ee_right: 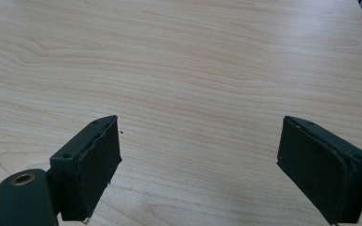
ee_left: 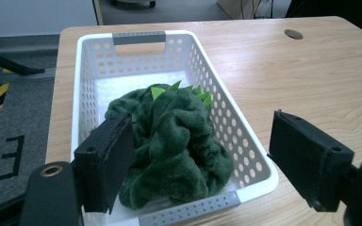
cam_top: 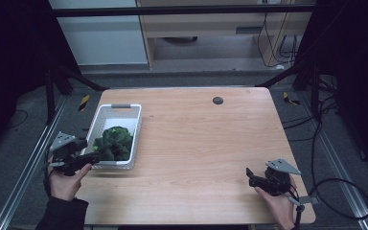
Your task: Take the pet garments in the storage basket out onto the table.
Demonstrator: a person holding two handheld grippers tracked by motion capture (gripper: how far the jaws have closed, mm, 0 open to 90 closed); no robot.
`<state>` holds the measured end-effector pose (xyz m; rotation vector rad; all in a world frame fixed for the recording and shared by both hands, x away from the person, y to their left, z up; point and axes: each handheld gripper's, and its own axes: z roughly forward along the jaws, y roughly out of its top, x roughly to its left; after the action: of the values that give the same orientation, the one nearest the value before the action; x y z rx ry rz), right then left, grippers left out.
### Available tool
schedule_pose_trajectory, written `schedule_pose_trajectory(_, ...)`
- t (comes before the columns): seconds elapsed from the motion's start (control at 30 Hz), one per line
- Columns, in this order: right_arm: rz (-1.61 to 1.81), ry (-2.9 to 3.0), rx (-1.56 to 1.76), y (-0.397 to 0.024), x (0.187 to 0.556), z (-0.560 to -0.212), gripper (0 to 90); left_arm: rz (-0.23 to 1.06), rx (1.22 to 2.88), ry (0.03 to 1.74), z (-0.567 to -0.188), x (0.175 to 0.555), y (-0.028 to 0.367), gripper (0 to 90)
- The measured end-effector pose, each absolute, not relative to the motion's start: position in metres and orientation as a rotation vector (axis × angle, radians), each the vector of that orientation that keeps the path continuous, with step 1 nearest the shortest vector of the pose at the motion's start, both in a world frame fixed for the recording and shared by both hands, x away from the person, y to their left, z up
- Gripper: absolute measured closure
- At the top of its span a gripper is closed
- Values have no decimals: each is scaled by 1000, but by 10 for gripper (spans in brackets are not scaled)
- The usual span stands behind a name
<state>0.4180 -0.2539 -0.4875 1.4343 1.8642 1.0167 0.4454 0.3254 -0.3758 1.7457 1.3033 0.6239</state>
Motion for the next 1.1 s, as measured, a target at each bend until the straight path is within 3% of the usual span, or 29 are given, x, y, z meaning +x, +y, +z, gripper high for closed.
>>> schedule_pose_trajectory(1.1,997,1895,1443,-253,420,-490,128,582,1988,1338,-352,495,316,211)
